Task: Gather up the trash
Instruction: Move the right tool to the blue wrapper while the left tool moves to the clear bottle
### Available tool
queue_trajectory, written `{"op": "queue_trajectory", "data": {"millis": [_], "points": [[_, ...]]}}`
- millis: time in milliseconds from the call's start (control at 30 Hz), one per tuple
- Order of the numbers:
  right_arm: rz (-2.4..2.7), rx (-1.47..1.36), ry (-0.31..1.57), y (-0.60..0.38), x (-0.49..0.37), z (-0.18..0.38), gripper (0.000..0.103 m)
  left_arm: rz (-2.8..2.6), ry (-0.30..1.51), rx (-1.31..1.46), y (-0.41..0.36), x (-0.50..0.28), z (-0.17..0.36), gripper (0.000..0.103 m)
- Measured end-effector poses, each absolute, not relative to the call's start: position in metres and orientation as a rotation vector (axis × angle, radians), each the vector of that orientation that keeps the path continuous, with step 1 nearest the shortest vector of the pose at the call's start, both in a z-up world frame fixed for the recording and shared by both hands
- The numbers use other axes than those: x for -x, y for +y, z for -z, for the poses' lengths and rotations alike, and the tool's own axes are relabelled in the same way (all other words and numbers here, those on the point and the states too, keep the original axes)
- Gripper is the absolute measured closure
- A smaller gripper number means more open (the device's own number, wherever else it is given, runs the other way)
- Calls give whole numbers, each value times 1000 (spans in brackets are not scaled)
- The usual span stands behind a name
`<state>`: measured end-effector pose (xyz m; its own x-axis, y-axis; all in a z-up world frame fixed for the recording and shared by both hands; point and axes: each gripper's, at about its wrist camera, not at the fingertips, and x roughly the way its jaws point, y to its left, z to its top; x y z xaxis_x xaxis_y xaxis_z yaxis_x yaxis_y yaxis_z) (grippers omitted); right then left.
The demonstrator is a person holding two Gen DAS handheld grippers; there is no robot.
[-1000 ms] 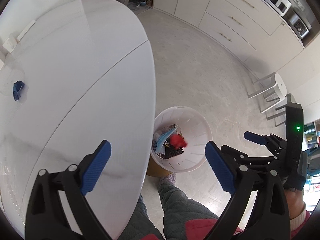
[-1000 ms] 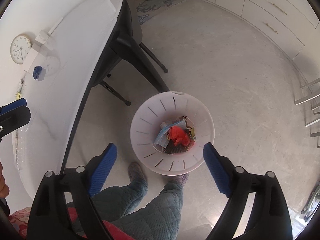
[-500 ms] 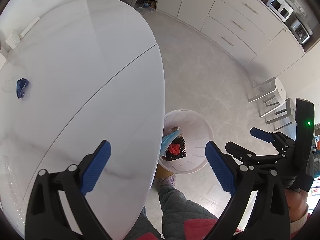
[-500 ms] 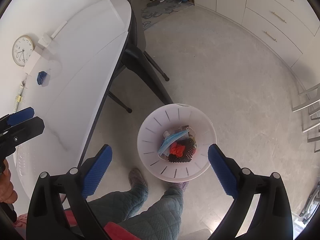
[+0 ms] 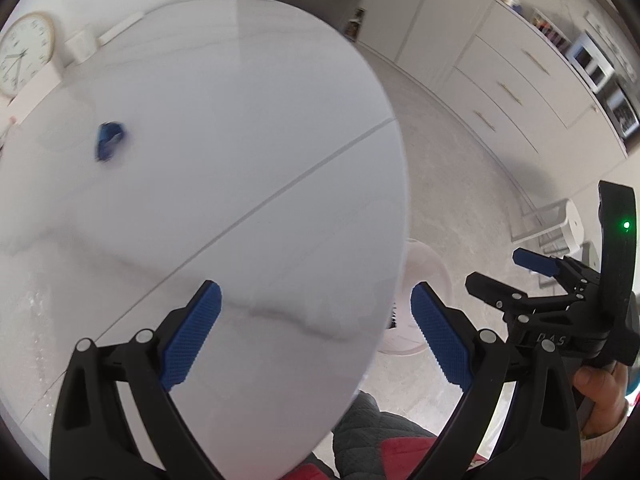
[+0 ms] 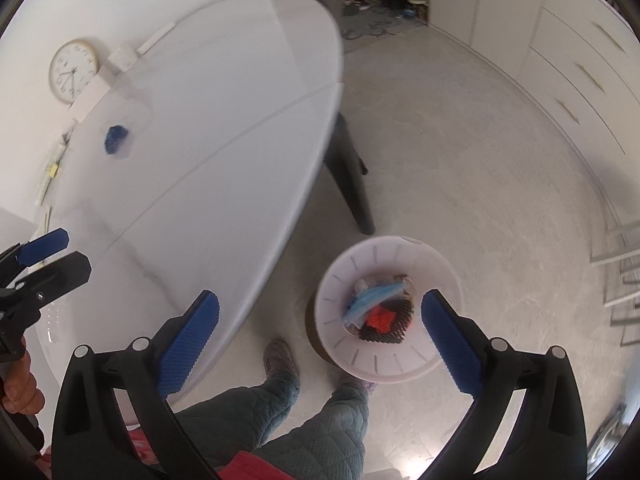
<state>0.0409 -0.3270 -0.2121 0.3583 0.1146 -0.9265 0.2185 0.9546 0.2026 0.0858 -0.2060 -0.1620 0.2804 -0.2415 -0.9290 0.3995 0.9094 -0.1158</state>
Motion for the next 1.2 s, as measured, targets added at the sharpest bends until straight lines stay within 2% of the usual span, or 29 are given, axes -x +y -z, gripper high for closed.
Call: {"op": "queue_trajectory", "data": {"millis": [367, 600, 833, 1100, 1200], "points": [[-152, -151, 1202, -193, -138, 196, 3, 140, 1195, -57, -34, -105, 161, 8], [-246, -99, 1188, -113, -207, 188, 3, 36, 1219, 15, 47, -125, 171, 8], [-305, -40, 1195, -57, -285, 195, 3, 48, 1226, 75, 71, -155, 179, 8], [-352, 84, 1195, -20, -360, 228, 3, 107, 1236, 68, 61, -206, 196, 8], [-370, 119, 1223, -15, -373, 243, 13, 109, 1244, 70, 62, -223, 203, 8]]}}
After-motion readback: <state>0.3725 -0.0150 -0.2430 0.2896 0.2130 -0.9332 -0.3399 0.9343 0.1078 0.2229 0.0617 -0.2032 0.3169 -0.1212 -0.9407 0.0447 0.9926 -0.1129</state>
